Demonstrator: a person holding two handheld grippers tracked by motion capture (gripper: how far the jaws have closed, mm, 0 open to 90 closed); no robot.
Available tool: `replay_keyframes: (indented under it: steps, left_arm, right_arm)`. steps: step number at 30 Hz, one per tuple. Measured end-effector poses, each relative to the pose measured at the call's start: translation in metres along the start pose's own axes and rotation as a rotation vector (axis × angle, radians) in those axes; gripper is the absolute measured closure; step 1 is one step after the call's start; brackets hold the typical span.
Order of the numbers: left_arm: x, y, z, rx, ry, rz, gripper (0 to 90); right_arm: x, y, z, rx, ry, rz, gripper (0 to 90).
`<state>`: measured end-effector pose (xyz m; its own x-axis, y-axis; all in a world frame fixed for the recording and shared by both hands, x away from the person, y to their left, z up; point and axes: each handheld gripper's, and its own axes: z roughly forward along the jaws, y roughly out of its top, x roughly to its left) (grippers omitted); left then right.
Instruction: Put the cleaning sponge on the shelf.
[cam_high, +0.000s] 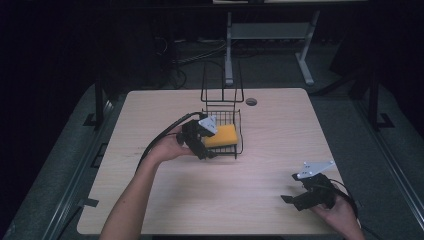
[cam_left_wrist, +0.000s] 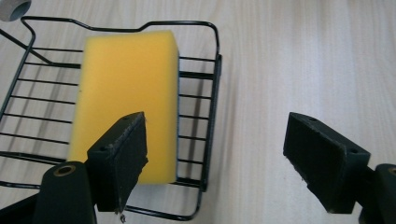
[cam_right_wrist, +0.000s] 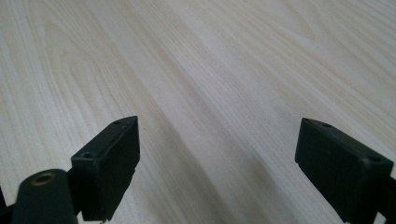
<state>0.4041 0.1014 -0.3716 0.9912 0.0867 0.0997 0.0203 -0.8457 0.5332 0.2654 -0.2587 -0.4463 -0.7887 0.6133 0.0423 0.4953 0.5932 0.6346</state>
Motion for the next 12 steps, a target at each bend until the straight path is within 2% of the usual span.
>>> replay_keyframes:
  steps: [3,7,10,12]
  left_arm:
    - [-0.007,-0.003,-0.001,0.01,0.0,0.01,21.0]
    - [-0.015,-0.006,-0.004,0.007,-0.006,0.001,21.1]
    - [-0.022,-0.006,-0.006,0.031,-0.024,0.0,21.0]
    - [-0.028,-0.007,-0.009,0.017,-0.019,0.014,21.1]
  right_arm:
    - [0.0,0.0,0.0,-0.002,-0.001,0.006,13.7]
    - [0.0,0.0,0.0,-0.005,-0.002,0.001,13.7]
    - [0.001,0.0,-0.001,-0.007,-0.003,-0.004,13.7]
    - [0.001,0.0,-0.002,-0.008,-0.008,0.001,13.7]
